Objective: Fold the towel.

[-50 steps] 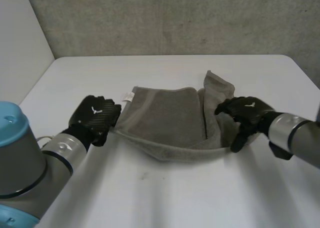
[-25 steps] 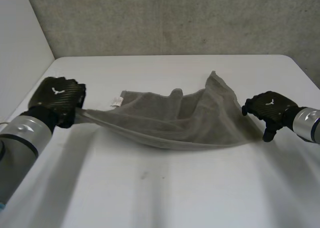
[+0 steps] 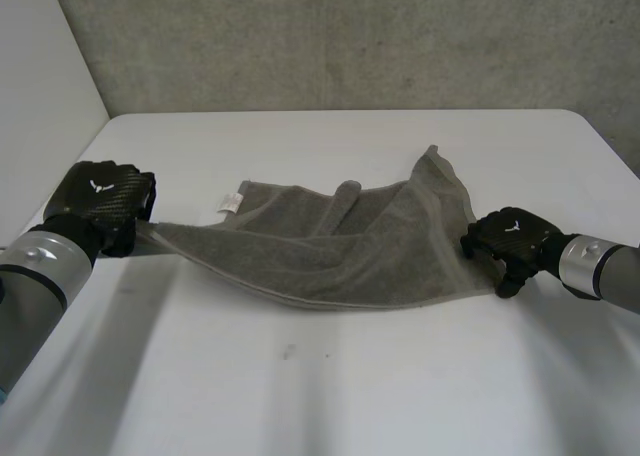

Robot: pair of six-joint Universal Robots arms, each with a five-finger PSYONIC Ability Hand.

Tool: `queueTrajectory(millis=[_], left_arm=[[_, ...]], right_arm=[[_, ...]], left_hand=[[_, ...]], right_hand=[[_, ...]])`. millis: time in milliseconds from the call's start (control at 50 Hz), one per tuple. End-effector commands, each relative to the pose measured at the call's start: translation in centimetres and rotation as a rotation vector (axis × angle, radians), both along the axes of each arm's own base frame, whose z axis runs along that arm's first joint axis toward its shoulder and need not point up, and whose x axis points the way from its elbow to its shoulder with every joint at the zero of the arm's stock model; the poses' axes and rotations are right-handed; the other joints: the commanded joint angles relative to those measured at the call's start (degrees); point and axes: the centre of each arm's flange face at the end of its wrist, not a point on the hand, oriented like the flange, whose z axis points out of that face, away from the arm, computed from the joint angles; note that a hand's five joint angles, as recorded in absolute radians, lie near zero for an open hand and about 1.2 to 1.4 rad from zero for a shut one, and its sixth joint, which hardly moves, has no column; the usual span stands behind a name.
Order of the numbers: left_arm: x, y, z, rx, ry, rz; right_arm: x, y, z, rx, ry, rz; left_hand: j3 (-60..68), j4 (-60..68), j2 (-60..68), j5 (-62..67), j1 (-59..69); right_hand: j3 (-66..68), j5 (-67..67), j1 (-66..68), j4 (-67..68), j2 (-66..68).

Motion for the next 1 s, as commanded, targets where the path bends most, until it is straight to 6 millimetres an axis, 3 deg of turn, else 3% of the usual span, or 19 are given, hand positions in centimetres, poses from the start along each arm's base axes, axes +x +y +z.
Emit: queueTrajectory(millis=[20, 260, 500, 540, 560, 580, 660, 760, 820, 880, 960, 1000], left_arm=[[-0.1, 0.0, -0.3, 0.008, -0.002, -0.005], [-0.5, 0.0, -0.3, 0.005, -0.001, -0.016], [-0.5, 0.1, -0.8, 0.020, -0.005, -0.017], [-0.6, 0.1, -0.9, 0.025, -0.005, -0.019], [-0.6, 0.2, -0.9, 0.026, -0.006, -0.022], [-0.6, 0.2, -0.9, 0.026, -0.006, -0.022], [-0.7, 0.2, -1.1, 0.032, -0.008, -0.022], [-0.7, 0.3, -1.1, 0.034, -0.007, -0.019], [-0.7, 0.3, -1.0, 0.034, -0.008, -0.017], [-0.6, 0.5, -0.6, 0.028, -0.007, -0.016], [-0.8, 1.2, 0.0, 0.029, -0.012, -0.026], [-0.6, 2.3, 1.3, 0.034, -0.016, -0.029]], right_arm=[[-0.1, -0.5, -0.4, -0.025, 0.003, -0.007], [0.2, -1.5, -0.2, -0.053, -0.049, -0.038], [2.4, -1.5, -0.3, -0.063, -0.068, 0.006], [2.8, -1.7, -0.3, -0.066, -0.090, 0.004], [2.8, -1.7, -0.3, -0.066, -0.090, 0.004], [2.9, -1.9, -0.3, -0.076, -0.099, 0.001], [3.1, -2.3, 0.1, -0.105, -0.119, -0.004], [2.7, -2.8, 2.9, -0.149, -0.171, -0.045], [2.0, -2.6, 6.9, -0.190, -0.221, -0.093], [1.5, -2.2, 7.8, -0.189, -0.223, -0.105], [0.2, 0.1, 10.8, -0.143, -0.191, -0.144], [-0.5, 0.9, 11.9, -0.125, -0.172, -0.160]], left_hand=[[10.31, 10.28, 10.21, 10.64, 11.89], [10.31, 10.28, 10.21, 10.64, 11.89], [10.31, 10.28, 10.21, 10.64, 11.89], [10.31, 10.28, 10.21, 10.64, 11.89], [10.31, 10.28, 10.21, 10.64, 11.89], [10.31, 10.28, 10.21, 10.64, 11.89], [10.31, 10.28, 10.21, 10.64, 11.89], [10.31, 10.28, 10.21, 10.64, 11.89], [10.31, 10.28, 10.21, 10.64, 11.89], [10.31, 10.28, 10.21, 10.64, 11.89], [10.31, 10.28, 10.21, 10.64, 11.89], [10.31, 10.28, 10.21, 10.64, 11.89]], right_hand=[[9.99, 11.29, 10.41, 10.19, 10.49], [11.18, 12.48, 11.61, 11.39, 11.69], [17.91, 19.21, 18.33, 18.11, 18.42], [31.94, 33.24, 32.36, 32.14, 32.44], [32.04, 33.34, 32.46, 32.24, 32.54], [44.70, 46.00, 45.12, 44.90, 45.20], [49.64, 50.94, 50.07, 49.85, 50.15], [49.64, 50.94, 50.07, 49.85, 50.15], [49.64, 50.94, 50.07, 49.85, 50.15], [49.64, 50.94, 50.07, 49.85, 50.15], [49.64, 50.94, 50.07, 49.85, 50.15], [49.64, 50.94, 50.07, 49.85, 50.15]])
